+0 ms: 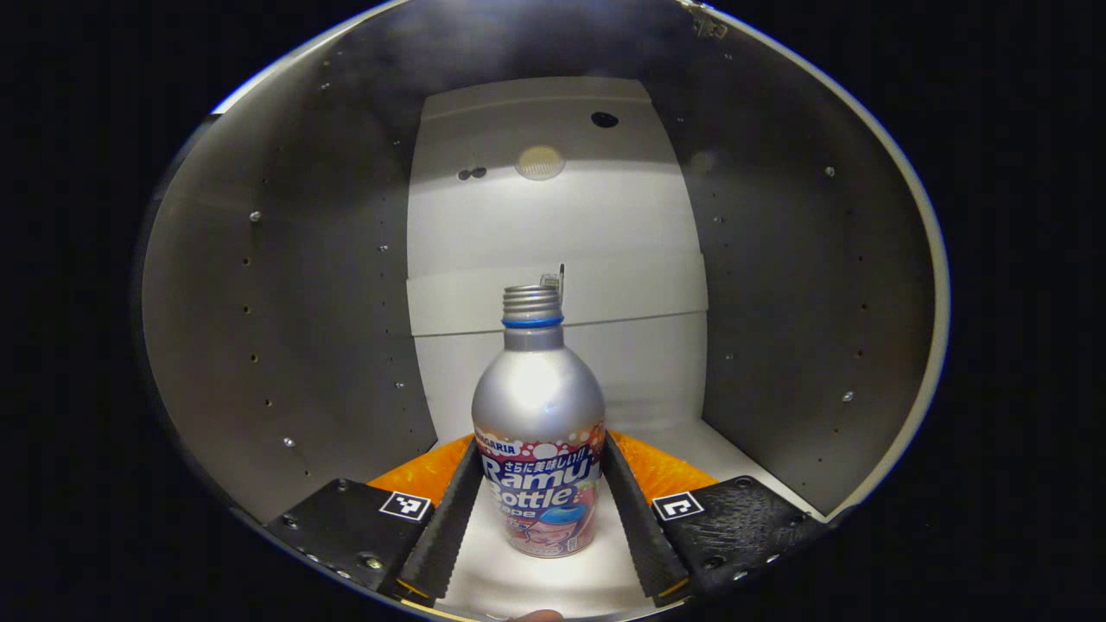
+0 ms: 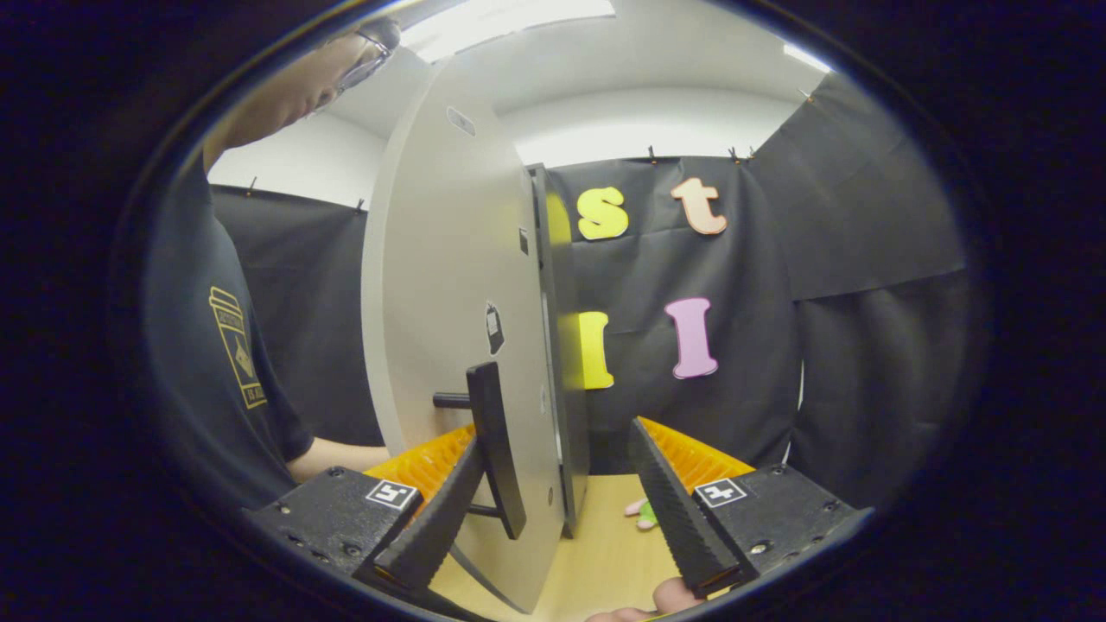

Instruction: Open the cabinet door with the right hand, grasp the bottle in the cabinet with the left hand and place it on the coaster, then close the cabinet door with the right hand.

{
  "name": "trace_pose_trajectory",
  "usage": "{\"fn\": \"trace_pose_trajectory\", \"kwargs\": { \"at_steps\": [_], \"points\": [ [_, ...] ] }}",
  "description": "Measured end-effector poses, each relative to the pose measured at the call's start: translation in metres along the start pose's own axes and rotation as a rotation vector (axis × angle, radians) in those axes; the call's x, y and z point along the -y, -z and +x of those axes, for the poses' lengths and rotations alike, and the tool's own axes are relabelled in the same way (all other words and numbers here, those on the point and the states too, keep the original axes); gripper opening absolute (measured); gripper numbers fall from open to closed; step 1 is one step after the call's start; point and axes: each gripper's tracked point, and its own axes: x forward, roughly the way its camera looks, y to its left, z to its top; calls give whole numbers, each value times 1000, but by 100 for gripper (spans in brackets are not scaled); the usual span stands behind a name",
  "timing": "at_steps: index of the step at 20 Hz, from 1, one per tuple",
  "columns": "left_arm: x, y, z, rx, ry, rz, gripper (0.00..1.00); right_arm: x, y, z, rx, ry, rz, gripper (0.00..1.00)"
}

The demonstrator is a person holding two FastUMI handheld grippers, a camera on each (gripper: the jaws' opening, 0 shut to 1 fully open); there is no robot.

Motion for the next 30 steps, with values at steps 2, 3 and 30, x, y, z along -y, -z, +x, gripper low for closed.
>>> {"fn": "trace_pose_trajectory", "kwargs": {
  "at_steps": [2,3,30],
  "points": [
    [-8,-4,-15,11,-9,14,78,-2,-5,7,13,-41,-4,100],
    [-15,-9,-23,20,-22,21,78,-4,-7,10,22,-65,-1,100],
    [-162,191,-242,-73,-156,28,78,-3,7,-2,16,183,92,99]
  ]
}}
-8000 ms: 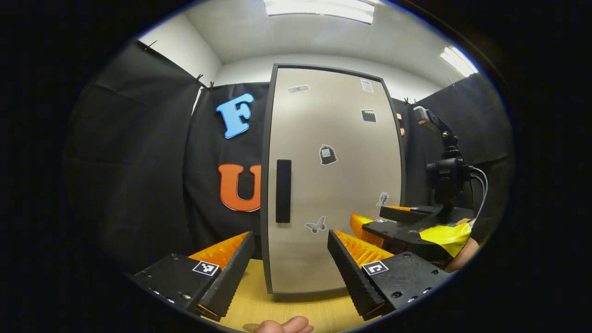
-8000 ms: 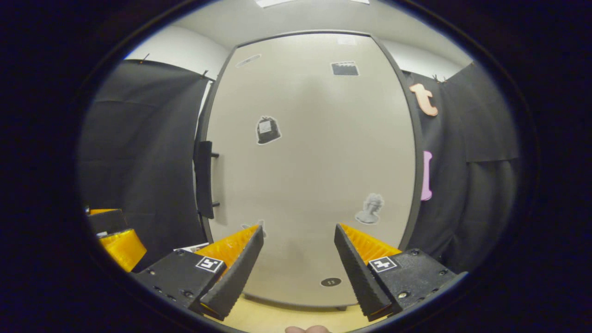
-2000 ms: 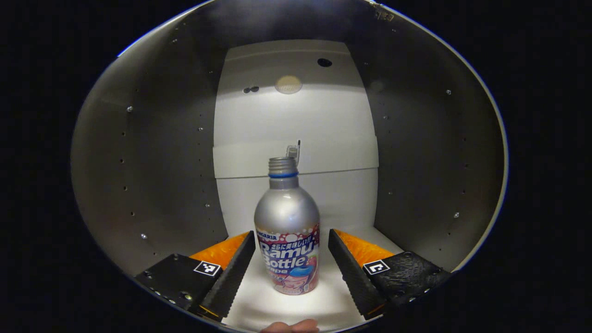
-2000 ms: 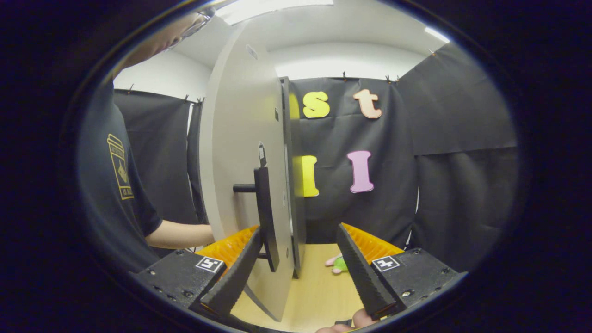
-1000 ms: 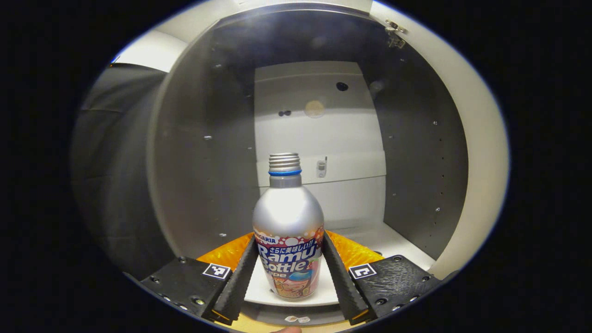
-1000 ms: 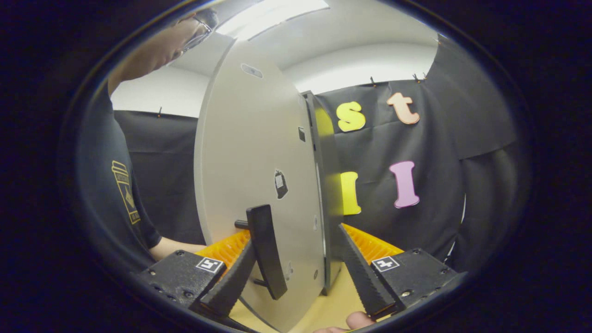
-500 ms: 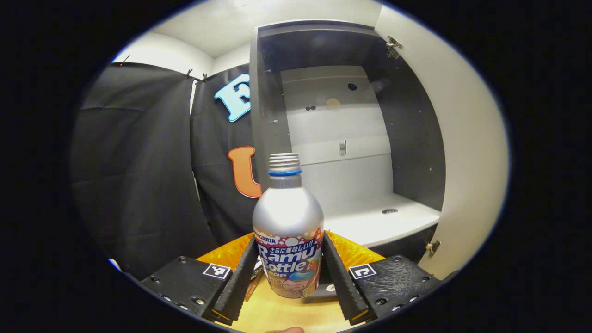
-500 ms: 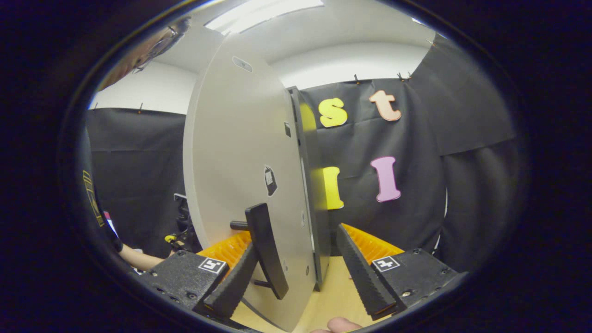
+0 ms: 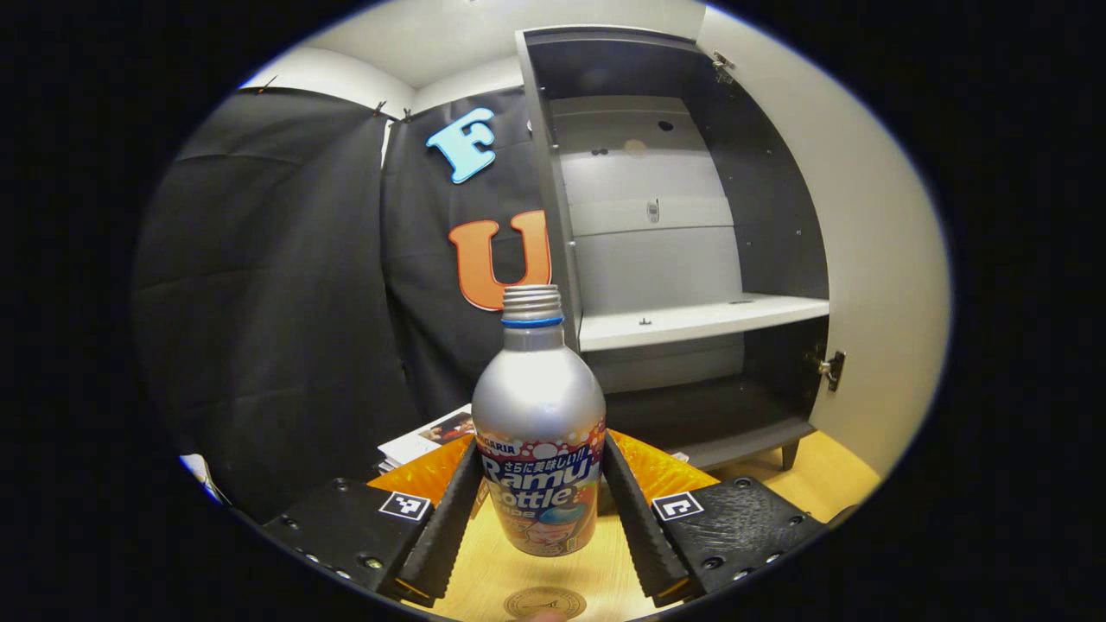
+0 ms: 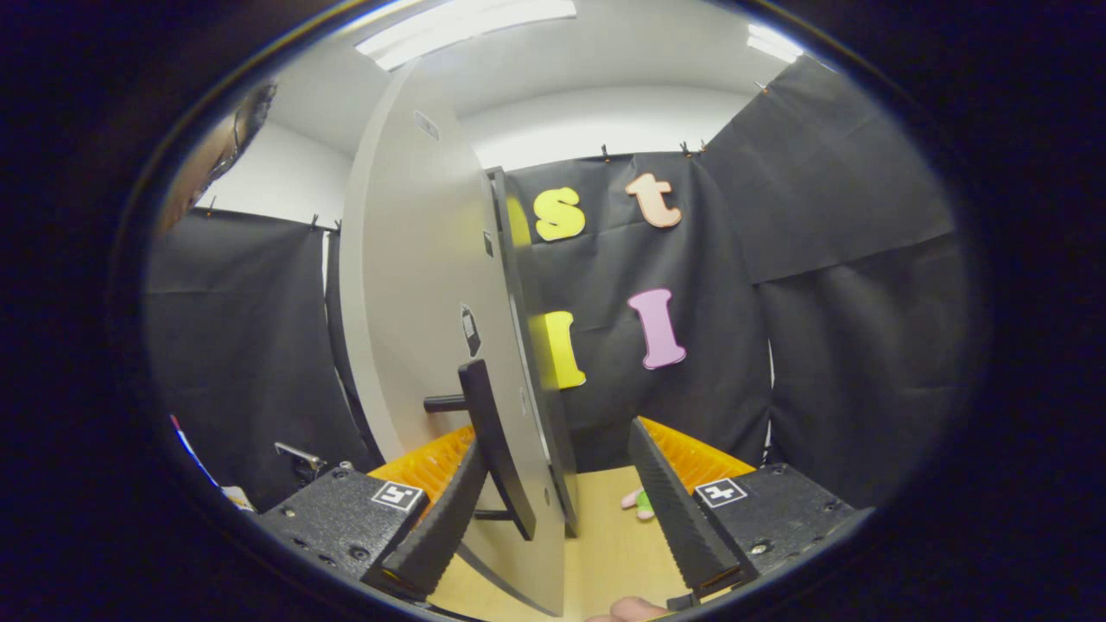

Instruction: Open the cabinet door with the right hand, grasp the bottle in the cabinet with the left hand and place it on the coaster, then close the cabinet door with the right hand.

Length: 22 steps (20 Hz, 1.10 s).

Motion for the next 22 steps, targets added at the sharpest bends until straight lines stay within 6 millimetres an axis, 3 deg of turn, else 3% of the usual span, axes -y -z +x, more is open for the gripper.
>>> {"fn": "trace_pose_trajectory", "kwargs": {
  "at_steps": [1,5,11,13,15,19,21,22],
  "points": [
    [-4,15,-4,-12,-14,3,78,2,-1,-1,6,4,3,95],
    [-17,83,-17,-82,-42,-5,78,4,2,-5,30,55,45,98],
    [-29,139,-18,-127,-77,-16,78,2,-2,-19,60,153,-120,100],
    [-27,149,-20,-135,-80,-36,78,7,4,-22,52,170,-121,98],
    [-25,152,-23,-119,-90,-34,78,12,30,-18,-41,171,-141,100],
    [-13,161,-36,-115,-92,-48,78,12,26,-16,-32,152,-127,100],
    [-12,161,-40,-99,-91,-37,78,18,45,-23,-99,162,-151,100],
    [-12,162,-41,-94,-92,-24,79,15,41,-26,-95,157,-151,100]
  ]
}}
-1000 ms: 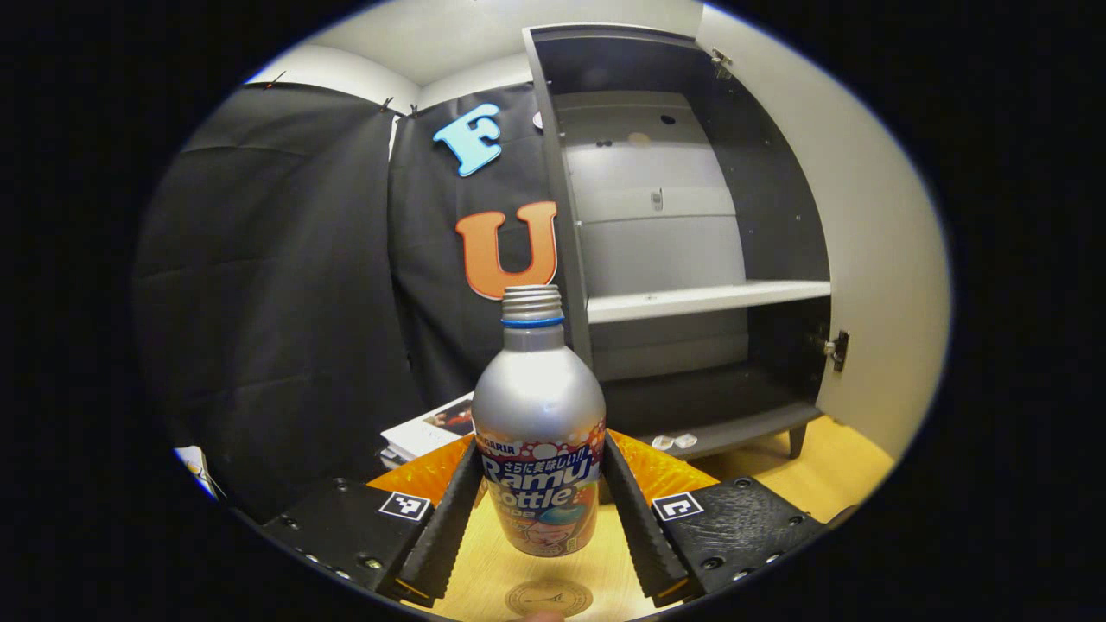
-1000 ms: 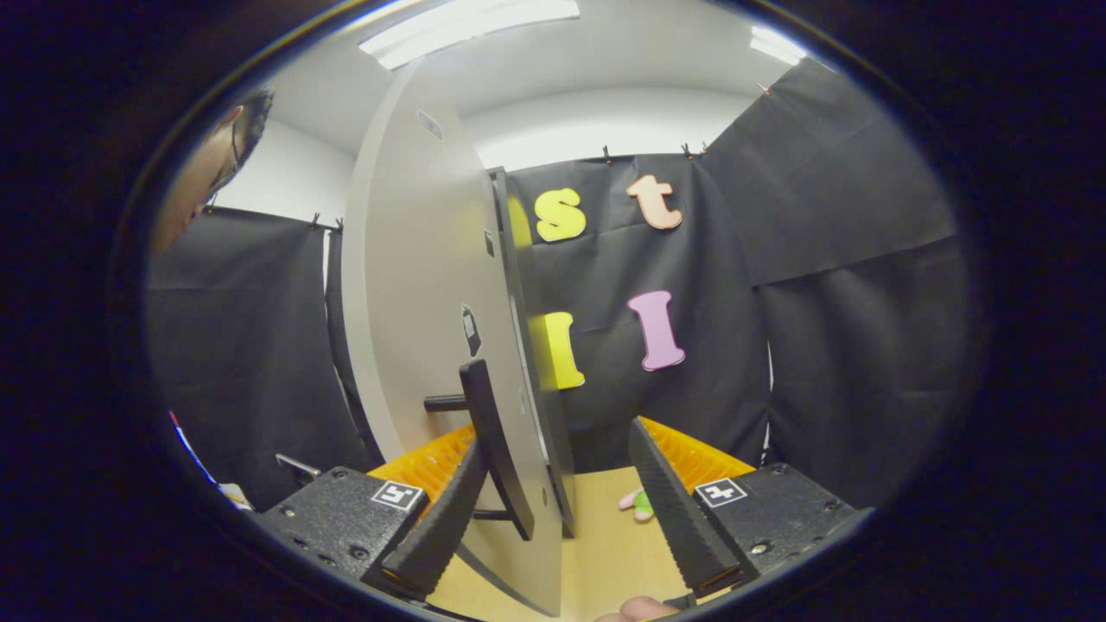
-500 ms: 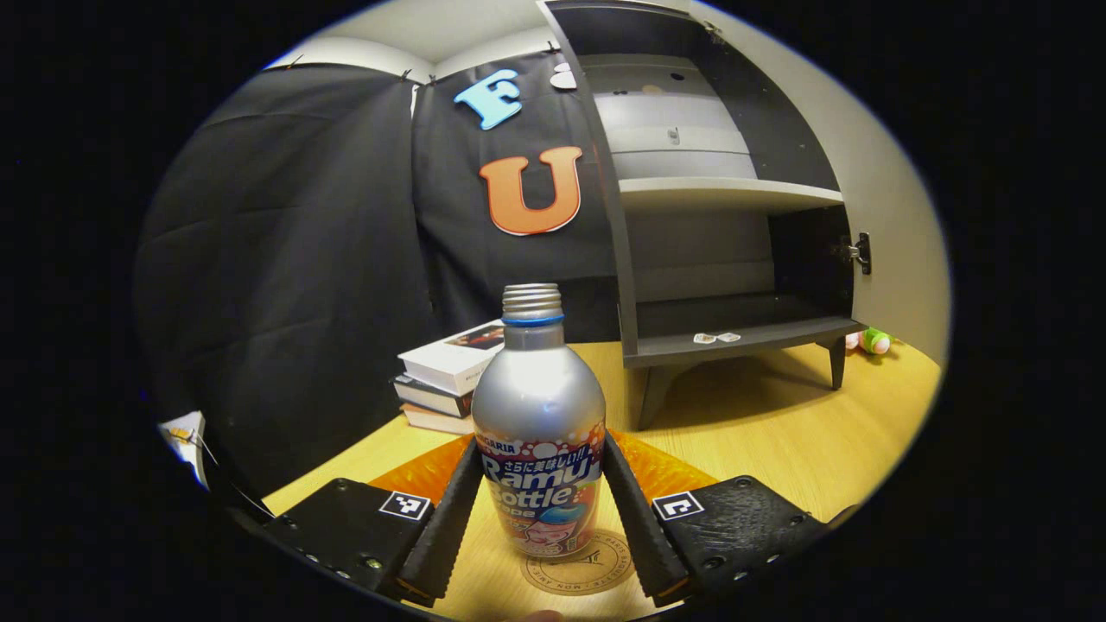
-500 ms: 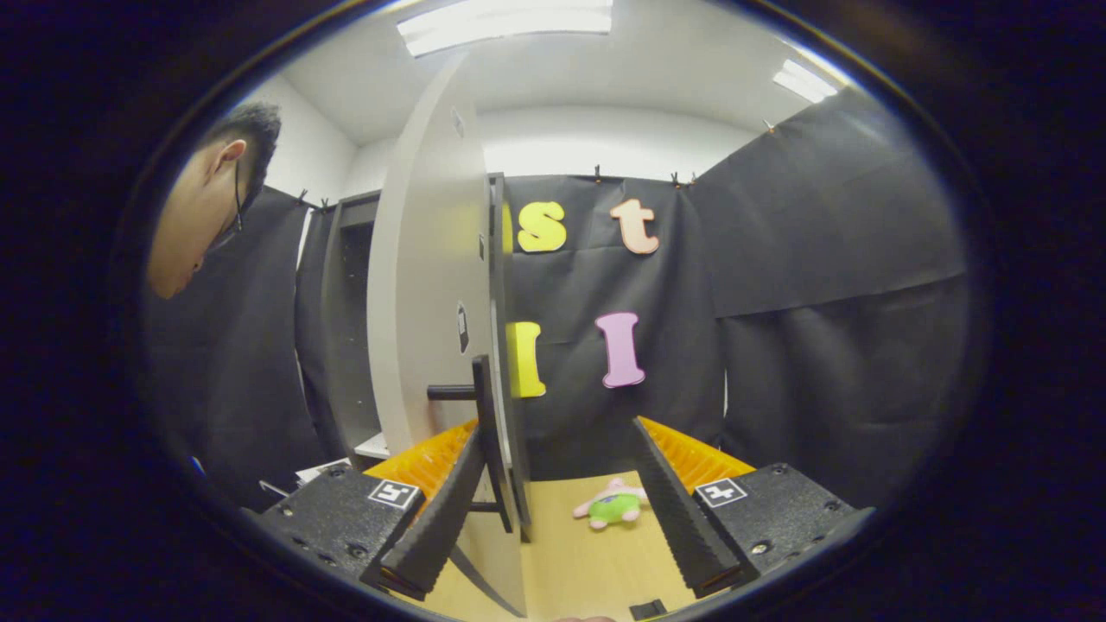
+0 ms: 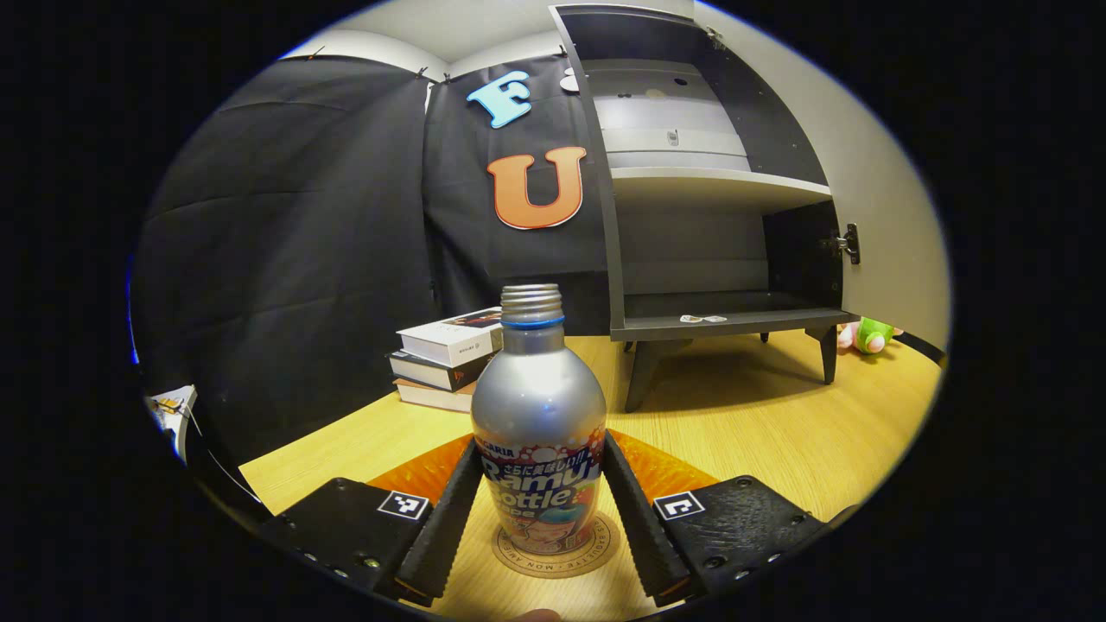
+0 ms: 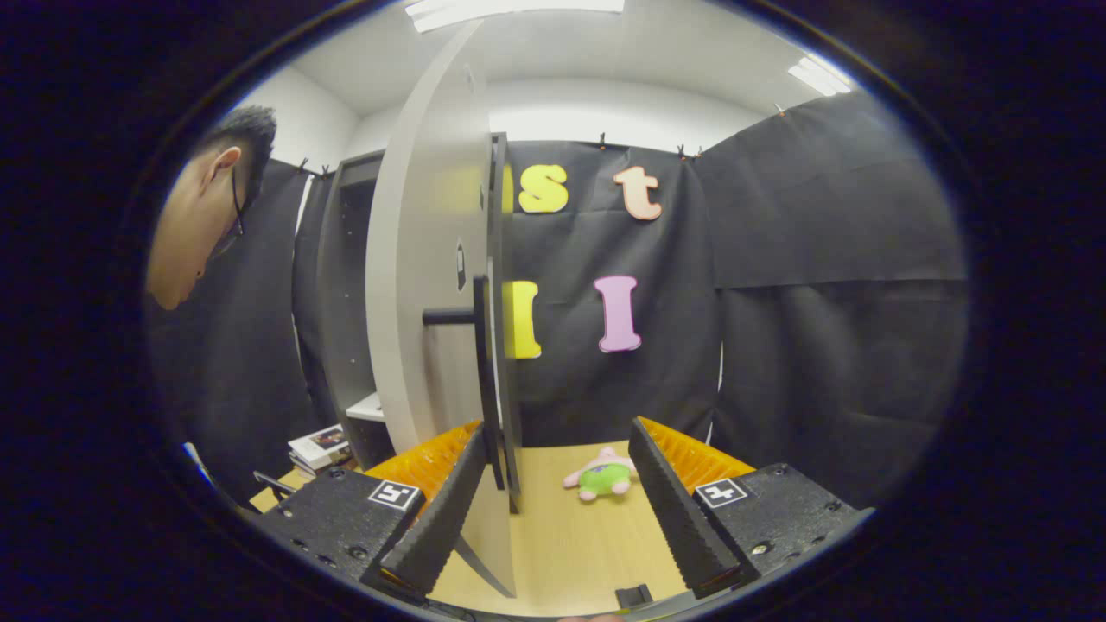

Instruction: Open the cabinet door with the right hand, grasp the bottle in the cabinet with the left hand and place it on the coaster, then close the cabinet door with the right hand.

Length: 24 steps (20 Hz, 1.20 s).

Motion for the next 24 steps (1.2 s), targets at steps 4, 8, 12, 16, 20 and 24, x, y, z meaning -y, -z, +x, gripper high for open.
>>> {"fn": "trace_pose_trajectory", "kwargs": {
  "at_steps": [4,8,12,16,20,24],
  "points": [
    [-4,4,-4,6,-11,-24,77,-1,5,-4,-29,-7,-61,100],
    [-1,-25,-10,83,13,7,96,-2,20,-4,-60,-12,-33,98],
    [-8,-72,-31,136,13,41,97,6,28,-9,-78,4,-34,100],
    [-7,-159,-62,286,73,108,96,4,33,-15,-88,-16,-15,100],
    [42,-261,-84,438,220,107,96,-2,27,-15,-69,-87,19,100],
    [107,-338,-104,509,314,118,96,-10,19,-7,-38,-193,132,100]
  ]
}}
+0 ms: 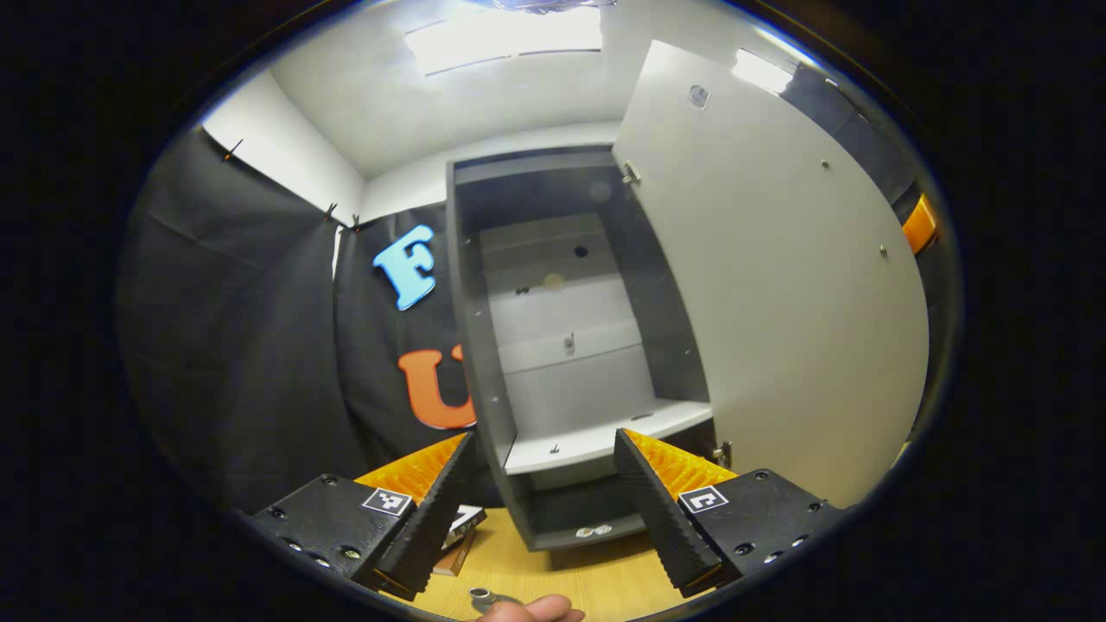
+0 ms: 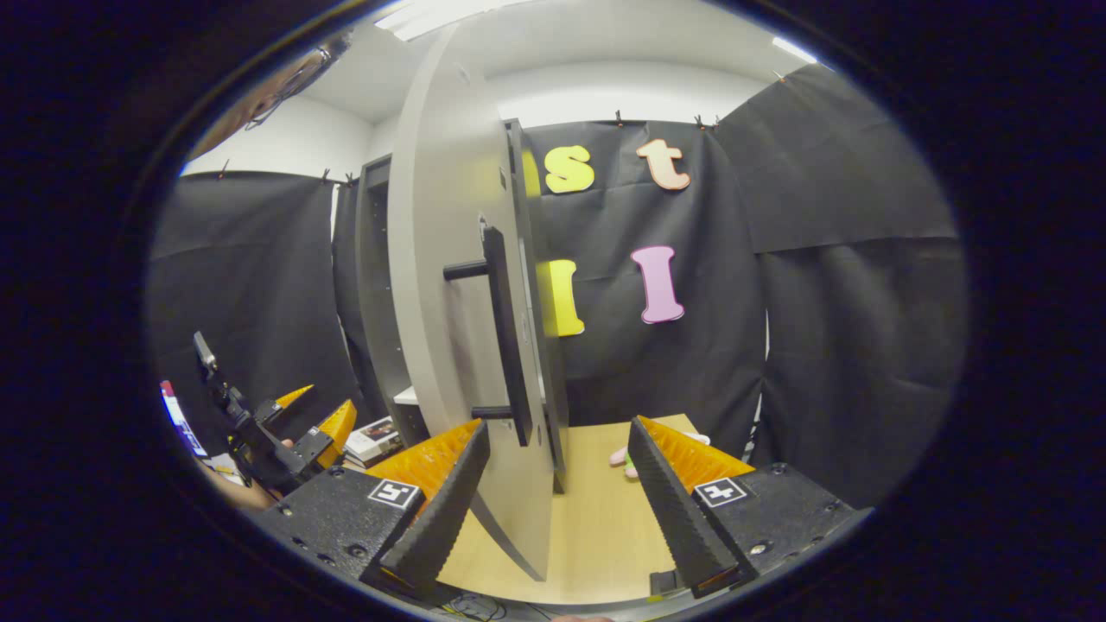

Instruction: Open the cabinet door with the right hand, grasp the bottle in the cabinet with the left hand and place it on the coaster, then close the cabinet door with the right hand.

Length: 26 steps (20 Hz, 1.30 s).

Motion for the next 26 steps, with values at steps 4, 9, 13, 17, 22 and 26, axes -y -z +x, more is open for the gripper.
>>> {"fn": "trace_pose_trajectory", "kwargs": {
  "at_steps": [4,9,13,17,22,26],
  "points": [
    [58,-7,12,-128,120,-171,96,-13,2,16,-25,-167,188,94],
    [51,0,14,-253,8,-191,96,-18,0,25,-57,-306,168,98],
    [40,1,25,-270,-31,-134,96,-36,-7,19,-58,-429,164,98],
    [47,7,17,-309,-75,-154,96,-41,-9,17,-69,-512,196,98],
    [36,11,3,-320,-68,-158,96,-66,-21,20,-62,-552,219,89],
    [6,12,-5,-295,-68,-149,96,-114,-20,21,-38,-582,145,96]
  ]
}}
